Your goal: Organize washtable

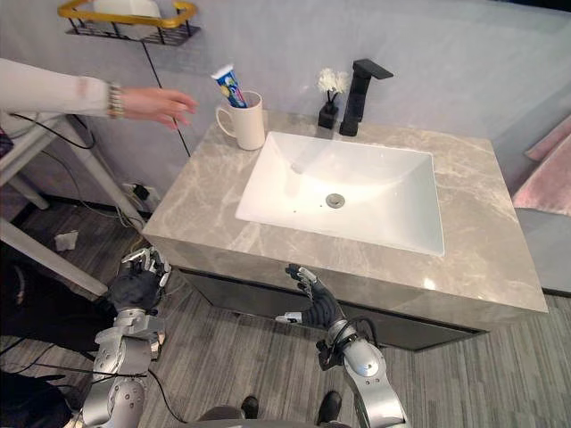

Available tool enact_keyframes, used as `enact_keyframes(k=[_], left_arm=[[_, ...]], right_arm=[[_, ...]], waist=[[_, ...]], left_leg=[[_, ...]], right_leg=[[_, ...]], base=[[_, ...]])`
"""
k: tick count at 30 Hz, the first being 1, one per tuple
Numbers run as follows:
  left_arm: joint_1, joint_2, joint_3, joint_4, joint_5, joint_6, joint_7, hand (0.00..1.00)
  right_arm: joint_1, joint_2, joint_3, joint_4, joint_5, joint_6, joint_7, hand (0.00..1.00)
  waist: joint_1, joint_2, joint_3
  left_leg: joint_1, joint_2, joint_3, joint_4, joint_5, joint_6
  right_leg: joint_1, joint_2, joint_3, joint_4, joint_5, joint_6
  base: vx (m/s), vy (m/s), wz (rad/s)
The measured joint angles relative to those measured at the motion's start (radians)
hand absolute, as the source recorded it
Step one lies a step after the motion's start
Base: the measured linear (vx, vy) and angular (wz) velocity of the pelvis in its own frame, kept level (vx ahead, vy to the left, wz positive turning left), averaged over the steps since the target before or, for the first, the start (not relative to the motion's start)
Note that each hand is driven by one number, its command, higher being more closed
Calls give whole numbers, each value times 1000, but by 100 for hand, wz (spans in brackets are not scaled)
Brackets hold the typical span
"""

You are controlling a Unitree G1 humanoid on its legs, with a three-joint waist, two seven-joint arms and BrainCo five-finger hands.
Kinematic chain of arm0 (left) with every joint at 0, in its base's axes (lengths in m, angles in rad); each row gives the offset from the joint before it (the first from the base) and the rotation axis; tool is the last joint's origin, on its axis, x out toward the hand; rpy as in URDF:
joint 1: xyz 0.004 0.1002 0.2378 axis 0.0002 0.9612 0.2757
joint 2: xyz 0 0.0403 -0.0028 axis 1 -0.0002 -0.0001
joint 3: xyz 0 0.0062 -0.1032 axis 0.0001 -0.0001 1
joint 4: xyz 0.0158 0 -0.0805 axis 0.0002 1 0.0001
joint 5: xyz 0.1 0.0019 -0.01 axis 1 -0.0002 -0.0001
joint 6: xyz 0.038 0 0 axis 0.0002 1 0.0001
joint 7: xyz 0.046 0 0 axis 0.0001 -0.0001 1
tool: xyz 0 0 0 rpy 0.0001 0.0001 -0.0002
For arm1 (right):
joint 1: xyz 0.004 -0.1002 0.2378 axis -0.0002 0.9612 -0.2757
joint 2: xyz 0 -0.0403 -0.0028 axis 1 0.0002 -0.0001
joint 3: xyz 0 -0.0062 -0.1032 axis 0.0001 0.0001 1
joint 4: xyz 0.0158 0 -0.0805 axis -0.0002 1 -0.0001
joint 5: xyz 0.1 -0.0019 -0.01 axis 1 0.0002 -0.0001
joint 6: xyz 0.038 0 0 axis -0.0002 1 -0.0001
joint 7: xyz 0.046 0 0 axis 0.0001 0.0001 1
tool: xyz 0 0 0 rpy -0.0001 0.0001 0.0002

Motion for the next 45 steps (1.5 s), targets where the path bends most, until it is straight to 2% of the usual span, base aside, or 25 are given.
enact_keyframes(k=[3,8,24,45], left_arm=[[16,-9,-4,0,0,13,-20,100],[17,-9,-7,0,1,22,-37,100],[14,-9,-1,0,6,23,-34,100],[22,-5,24,-9,26,27,-38,100]], right_arm=[[3,12,0,0,-6,0,1,0],[4,21,0,0,-6,0,2,0],[2,26,3,3,-6,0,2,0],[2,37,8,34,-35,0,4,0]], waist=[[-3,9,-16],[-6,5,-25],[-8,-8,-61],[-8,-1,-73]], left_leg=[[8,0,-1,-13,4,1],[11,1,-1,-34,13,-4],[15,0,0,-38,20,0],[21,-2,-18,-43,21,0]], right_leg=[[7,-2,-6,-2,-9,-7],[2,-2,-10,-2,-11,-8],[-2,-5,-3,-2,-5,1],[8,-6,-17,-2,-9,4]], base=[[-29,20,5],[-8,7,3],[14,6,-2],[2,2,2]])
